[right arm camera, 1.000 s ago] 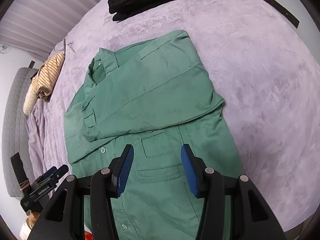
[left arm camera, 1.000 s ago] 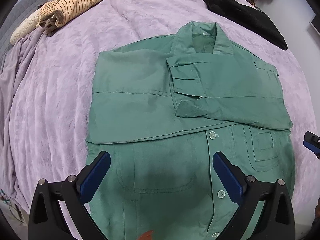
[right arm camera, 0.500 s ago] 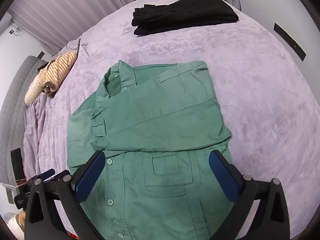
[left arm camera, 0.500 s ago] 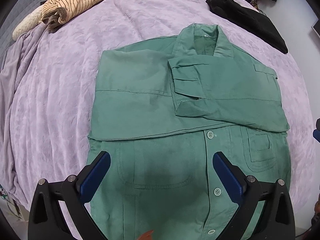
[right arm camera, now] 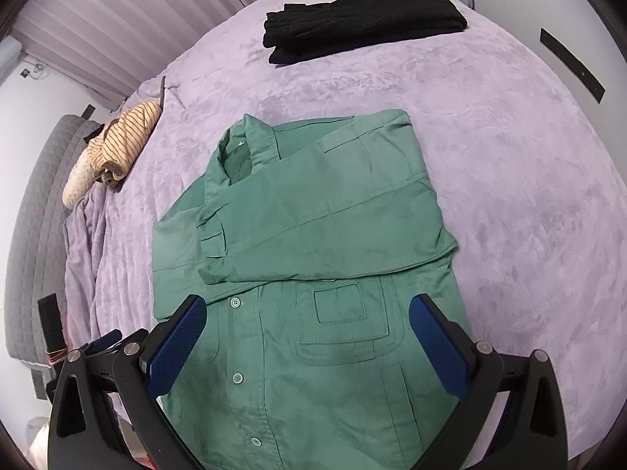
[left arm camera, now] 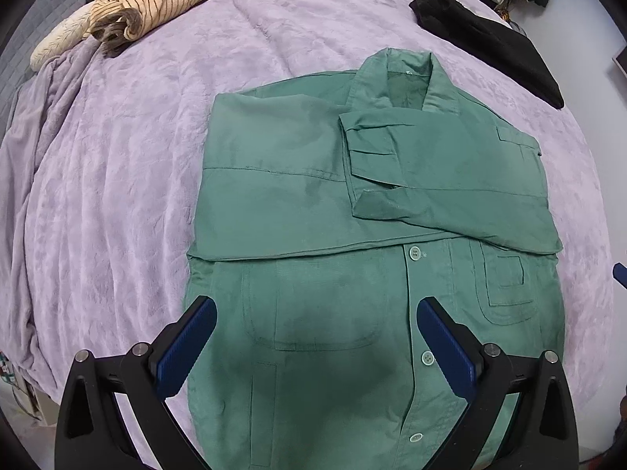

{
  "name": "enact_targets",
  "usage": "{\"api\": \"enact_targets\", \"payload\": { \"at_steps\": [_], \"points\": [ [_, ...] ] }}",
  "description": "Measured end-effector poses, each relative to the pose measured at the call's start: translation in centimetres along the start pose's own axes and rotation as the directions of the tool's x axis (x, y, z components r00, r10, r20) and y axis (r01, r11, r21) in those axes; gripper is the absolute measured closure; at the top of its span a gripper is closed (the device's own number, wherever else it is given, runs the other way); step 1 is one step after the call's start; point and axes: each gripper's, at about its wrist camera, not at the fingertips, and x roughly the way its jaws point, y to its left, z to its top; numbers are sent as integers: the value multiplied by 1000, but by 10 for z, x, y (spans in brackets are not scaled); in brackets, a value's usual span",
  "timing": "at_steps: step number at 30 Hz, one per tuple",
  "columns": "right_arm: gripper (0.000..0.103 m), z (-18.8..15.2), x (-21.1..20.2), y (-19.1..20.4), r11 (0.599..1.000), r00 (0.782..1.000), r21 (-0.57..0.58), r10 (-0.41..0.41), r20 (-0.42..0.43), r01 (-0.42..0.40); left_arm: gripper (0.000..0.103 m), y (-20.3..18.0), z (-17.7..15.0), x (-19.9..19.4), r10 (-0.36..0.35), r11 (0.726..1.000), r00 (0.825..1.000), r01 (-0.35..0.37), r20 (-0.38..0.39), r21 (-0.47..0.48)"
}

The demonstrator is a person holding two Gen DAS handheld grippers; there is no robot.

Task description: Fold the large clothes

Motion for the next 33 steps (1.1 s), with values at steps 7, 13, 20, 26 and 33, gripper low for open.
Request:
{"api": "enact_targets", "payload": {
  "at_steps": [7,13,20,26,33],
  "points": [
    [0,-9,-2,-14,997,998,63,56,-29,-54,0,-2,-11,-13,-4,1000,1000,4,7,2],
    [0,-13,-2,-28,993,994,76,94,-58,-90,0,-9,-19,-23,36,999,999,-35,14,-21],
    [0,-17,0,-50,987,981,69,150,-126,-143,0,-26,-48,-36,75,994,997,-74,17,-81],
    [0,-23,2,-67,986,964,10,167,-208,-168,0,-40,-89,-35,95,984,995,-96,-16,-150],
    [0,-34,-4,-87,978,952,39,208,-225,-204,0,-48,-113,-40,112,984,993,-117,-43,-137]
  ]
}}
